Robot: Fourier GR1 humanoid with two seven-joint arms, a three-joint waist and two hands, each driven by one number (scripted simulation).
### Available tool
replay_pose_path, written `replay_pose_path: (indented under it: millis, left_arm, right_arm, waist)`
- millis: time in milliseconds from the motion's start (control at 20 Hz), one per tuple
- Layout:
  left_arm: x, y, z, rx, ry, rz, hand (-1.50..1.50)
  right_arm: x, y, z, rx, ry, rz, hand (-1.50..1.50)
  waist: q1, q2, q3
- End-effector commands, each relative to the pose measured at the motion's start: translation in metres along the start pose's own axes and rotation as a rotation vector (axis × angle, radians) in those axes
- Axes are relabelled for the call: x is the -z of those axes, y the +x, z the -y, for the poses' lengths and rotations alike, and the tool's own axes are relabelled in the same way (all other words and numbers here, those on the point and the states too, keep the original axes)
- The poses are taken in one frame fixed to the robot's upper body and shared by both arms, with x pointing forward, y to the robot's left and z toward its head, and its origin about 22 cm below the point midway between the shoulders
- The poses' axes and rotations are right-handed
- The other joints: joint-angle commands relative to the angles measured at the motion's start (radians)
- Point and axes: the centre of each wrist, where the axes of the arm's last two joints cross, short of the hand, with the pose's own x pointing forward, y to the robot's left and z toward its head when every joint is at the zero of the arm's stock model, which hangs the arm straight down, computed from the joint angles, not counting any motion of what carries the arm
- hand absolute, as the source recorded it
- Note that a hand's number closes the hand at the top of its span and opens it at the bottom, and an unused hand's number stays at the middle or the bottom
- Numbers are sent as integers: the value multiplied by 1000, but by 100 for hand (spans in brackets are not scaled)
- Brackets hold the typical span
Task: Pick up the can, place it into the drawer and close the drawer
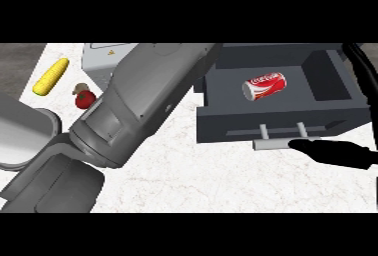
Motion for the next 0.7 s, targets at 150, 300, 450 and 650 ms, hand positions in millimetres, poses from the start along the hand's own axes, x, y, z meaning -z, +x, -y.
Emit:
replay_pose_path:
  millis: [150, 300, 450, 650]
  left_arm:
    - [1, -2, -1, 22, 0, 7, -150]
    - [3, 2, -1, 27, -20, 2, -150]
    - [3, 2, -4, 3, -37, -10, -150]
    - [7, -4, -15, -13, -28, -15, -150]
  right_arm:
    - [32, -27, -42, -181, 95, 5, -150]
    - [32, -37, -66, -264, 94, 13, -150]
    - [35, -50, -106, -313, 132, -5, -150]
    - [58, -59, -126, -359, 120, 11, -150]
  waist:
    - [33, -9, 0]
    - [37, -11, 0]
    - [61, -15, -1]
    - [69, -17, -1]
